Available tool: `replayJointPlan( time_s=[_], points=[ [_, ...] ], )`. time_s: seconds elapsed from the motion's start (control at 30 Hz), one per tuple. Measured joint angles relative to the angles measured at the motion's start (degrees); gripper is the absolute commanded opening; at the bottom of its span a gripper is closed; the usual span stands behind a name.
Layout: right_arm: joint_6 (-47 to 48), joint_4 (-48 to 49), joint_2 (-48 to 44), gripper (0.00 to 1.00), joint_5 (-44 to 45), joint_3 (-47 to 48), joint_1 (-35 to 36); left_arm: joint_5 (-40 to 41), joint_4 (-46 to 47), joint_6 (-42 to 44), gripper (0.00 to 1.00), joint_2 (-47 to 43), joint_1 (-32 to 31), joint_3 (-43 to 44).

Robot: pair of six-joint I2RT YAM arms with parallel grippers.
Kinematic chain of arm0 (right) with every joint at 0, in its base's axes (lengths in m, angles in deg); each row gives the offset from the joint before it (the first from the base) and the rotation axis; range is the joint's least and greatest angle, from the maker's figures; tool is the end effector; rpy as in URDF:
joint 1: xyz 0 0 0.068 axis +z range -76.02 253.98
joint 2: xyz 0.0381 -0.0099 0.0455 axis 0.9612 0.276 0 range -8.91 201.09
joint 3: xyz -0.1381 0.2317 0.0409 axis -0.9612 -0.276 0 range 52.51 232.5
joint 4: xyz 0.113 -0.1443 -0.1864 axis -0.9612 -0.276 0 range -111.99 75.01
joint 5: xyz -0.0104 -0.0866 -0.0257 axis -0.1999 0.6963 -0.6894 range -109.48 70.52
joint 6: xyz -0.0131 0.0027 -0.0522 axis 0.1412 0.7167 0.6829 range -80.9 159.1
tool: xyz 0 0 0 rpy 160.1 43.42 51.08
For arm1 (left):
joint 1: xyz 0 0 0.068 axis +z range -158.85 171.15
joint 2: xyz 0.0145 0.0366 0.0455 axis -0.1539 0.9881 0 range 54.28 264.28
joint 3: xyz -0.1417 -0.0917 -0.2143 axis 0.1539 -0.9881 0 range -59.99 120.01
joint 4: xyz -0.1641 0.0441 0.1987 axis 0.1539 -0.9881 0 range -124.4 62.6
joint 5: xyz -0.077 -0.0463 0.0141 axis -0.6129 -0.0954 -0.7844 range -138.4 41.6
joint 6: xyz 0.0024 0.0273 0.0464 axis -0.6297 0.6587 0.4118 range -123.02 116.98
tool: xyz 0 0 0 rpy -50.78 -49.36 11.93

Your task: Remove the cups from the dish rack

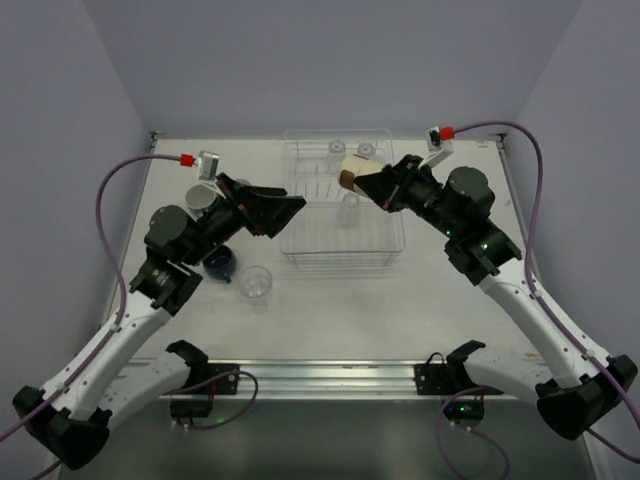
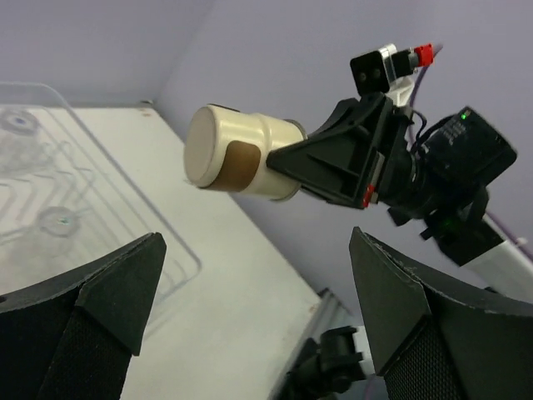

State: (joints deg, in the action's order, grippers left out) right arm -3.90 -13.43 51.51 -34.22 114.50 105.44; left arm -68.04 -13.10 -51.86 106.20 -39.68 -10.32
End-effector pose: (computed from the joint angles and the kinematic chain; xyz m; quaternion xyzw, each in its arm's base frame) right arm 0.2010 0.1336 0.4158 -0.0241 0.6877 0.5059 0.5201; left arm 0.1738 -0.1176 0.3941 0.0339 0.6329 -0.5730 0.5195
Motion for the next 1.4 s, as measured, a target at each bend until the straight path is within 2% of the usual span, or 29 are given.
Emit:
replayJointPlan(
  time_s=[0.2,0.37,0.5,0.67,0.83,1.1,1.23,1.27,1.4],
  points=[
    [12.85,-21.97,6.67,0.00,12.85,12.79,-5.88,4.66,-17.31,15.67,1.00,-11.80,0.00,1.99],
    [19.85,-36.85,20.59,0.00,24.30,22.10,-11.23,3.17,-23.30,24.76,1.00,-16.87,0.00,-4.37],
    [22.56,-44.72,33.11,0.00,29.49,26.38,-14.82,2.58,-27.50,29.24,1.00,-19.15,-0.59,-9.68],
    [24.13,-50.03,42.27,0.00,29.70,29.09,-18.62,4.55,-29.86,32.00,1.00,-21.20,-4.46,-11.13],
    [25.16,-50.27,48.26,0.00,27.23,33.22,-21.66,8.13,-29.97,33.40,1.00,-22.38,-7.63,-11.13],
    [26.53,-50.10,58.51,0.00,23.89,36.17,-22.84,12.96,-30.49,33.68,1.00,-22.25,-8.26,-11.13],
    [26.80,-50.21,60.04,0.01,22.53,38.12,-22.84,13.94,-30.58,33.68,1.00,-21.86,-8.26,-11.13],
    [26.80,-50.16,60.13,0.02,22.40,38.69,-22.84,14.03,-30.60,33.68,1.00,-21.68,-8.26,-11.13],
    [26.91,-49.94,60.30,0.39,22.25,40.13,-22.84,14.27,-30.77,33.70,1.00,-21.07,-8.26,-11.13]
  ],
)
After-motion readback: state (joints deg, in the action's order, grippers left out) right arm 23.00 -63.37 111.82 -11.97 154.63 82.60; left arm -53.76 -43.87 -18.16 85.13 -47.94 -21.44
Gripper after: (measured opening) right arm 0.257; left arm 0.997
